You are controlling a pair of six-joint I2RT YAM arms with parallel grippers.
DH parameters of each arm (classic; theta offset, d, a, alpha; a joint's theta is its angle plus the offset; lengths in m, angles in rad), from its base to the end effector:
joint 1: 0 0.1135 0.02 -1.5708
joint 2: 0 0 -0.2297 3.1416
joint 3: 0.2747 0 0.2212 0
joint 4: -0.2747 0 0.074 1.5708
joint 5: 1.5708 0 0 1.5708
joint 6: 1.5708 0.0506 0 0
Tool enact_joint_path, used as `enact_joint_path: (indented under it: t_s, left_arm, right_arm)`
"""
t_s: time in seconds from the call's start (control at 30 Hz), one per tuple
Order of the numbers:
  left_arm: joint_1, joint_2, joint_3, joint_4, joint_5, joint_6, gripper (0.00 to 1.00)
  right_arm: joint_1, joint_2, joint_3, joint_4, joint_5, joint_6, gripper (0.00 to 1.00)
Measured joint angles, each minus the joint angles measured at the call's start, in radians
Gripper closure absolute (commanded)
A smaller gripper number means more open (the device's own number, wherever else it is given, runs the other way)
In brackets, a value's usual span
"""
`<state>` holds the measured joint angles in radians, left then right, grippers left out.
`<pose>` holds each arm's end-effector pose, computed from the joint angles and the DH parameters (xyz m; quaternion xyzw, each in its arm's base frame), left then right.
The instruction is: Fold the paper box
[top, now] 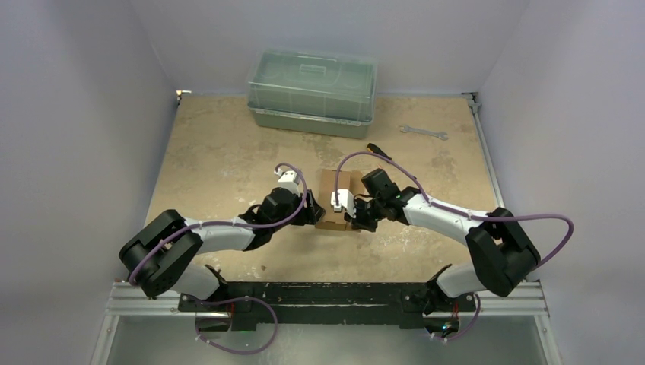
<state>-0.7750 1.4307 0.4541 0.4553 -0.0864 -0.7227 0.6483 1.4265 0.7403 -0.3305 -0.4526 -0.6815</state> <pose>0.1922 -0.1821 0.1362 0.0010 0.8649 -0.3134 0.3921 0.1880 0.1702 0.1507 -0.6266 0.6998 0.2114 0.2701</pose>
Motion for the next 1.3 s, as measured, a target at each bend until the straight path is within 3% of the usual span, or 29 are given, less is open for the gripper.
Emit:
enact_joint_path:
  t_s: [1.3]
  left_arm:
    - [0.0,0.019,0.0,0.027,0.013,-0.018,0.41]
  right_arm:
    - [0.027,-0.017,-0.013,0.061,0.012,0.06,0.99]
